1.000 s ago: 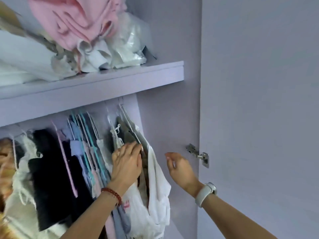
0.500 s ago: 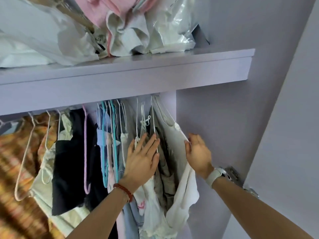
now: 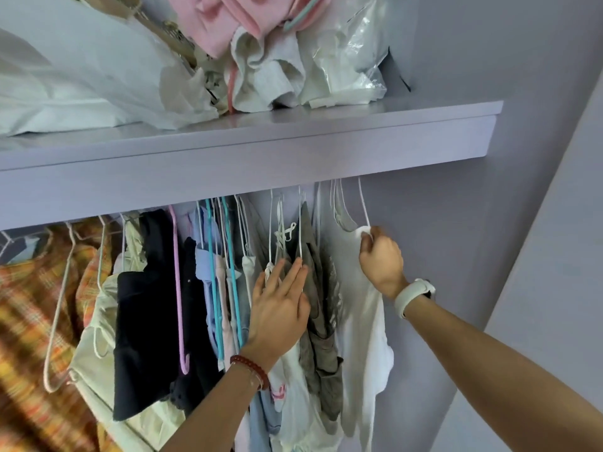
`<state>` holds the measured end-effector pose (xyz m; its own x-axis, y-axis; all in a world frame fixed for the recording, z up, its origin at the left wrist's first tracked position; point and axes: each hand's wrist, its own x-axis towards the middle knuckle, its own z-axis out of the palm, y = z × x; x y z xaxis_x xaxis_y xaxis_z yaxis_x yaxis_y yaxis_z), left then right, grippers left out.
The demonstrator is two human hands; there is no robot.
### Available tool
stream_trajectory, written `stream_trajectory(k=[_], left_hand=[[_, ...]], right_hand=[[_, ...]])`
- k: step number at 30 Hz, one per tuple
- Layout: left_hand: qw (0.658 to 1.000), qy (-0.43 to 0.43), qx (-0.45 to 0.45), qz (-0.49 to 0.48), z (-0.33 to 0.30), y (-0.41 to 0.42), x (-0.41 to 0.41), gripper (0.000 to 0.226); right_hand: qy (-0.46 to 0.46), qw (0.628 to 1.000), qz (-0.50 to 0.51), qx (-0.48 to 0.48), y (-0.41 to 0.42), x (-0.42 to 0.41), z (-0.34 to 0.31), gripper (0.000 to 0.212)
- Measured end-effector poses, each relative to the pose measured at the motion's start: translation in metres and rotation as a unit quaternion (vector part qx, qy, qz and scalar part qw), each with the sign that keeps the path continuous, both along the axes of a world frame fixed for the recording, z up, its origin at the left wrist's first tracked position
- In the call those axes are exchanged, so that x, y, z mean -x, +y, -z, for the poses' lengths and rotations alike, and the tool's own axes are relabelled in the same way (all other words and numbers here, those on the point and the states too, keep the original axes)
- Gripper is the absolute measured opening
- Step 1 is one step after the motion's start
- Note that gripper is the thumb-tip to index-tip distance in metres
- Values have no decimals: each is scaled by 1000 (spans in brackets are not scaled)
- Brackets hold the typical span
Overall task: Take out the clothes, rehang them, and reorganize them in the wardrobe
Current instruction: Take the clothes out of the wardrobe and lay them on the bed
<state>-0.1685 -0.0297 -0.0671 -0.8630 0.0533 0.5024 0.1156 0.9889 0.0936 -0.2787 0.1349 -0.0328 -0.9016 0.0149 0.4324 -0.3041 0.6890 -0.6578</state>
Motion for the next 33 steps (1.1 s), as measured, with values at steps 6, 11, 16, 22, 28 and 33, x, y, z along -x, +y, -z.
stream_trajectory(k=[6,11,16,22,28,33], left_hand=[[1000,9,-3,-24,2,4,1,51],[989,105,-12,105,11,36,-9,49],[955,-55,-145,253,62,84,-30,49],[886,-247,-26,391,137,145,-69,45],[725,-359,-53,585,155,232,-172,19],[631,-341,-159,679,128,301,-264,13]], right_hand=[[-37,998,1,-58,43,-73,56,31],[-114,978,75,-156,89,-149,108,22],[-124,956,219,-153,136,-245,129,18],[-115,908,343,-210,176,-391,134,20],[-88,828,496,-247,204,-549,140,32],[-55,724,652,-217,207,-649,135,27]])
